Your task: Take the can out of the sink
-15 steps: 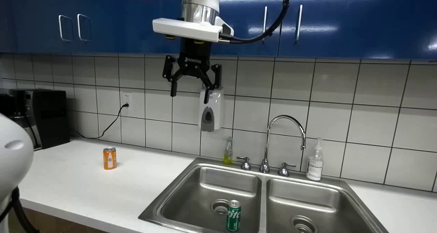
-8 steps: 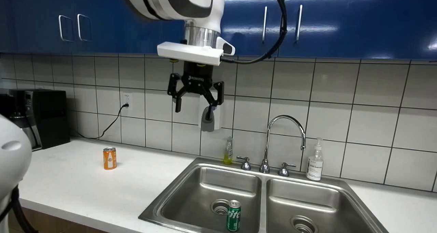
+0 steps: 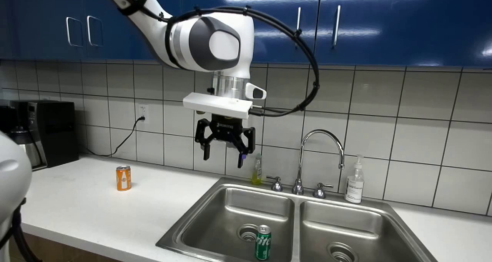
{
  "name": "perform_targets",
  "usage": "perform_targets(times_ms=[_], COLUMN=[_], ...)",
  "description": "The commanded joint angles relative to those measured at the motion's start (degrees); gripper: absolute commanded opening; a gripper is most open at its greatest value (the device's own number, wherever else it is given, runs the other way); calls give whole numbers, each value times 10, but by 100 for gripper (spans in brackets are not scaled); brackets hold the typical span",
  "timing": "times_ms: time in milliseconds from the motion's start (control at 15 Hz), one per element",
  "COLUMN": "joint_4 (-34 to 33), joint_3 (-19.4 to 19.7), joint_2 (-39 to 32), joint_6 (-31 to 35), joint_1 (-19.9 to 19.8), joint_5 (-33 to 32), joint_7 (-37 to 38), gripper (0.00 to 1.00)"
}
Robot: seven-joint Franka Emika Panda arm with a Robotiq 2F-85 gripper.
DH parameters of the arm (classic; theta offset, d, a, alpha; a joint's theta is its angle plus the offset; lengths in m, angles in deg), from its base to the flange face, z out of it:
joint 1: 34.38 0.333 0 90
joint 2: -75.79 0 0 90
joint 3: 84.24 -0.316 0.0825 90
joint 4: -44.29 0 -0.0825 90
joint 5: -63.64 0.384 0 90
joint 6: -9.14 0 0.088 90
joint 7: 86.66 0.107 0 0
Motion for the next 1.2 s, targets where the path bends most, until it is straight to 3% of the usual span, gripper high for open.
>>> perform_targets(times_ms=[0, 600, 867, 1133], joint_4=[3, -27, -73, -129], joint_3=[-9, -46, -90, -136], joint_2=[-65, -264, -358, -440], joint_6=[68, 249, 296, 322], joint_1=[0, 8, -20, -66], joint_5=[21, 115, 162, 152], joint_7=[-5, -25, -30, -13], gripper=[100, 100, 100, 100])
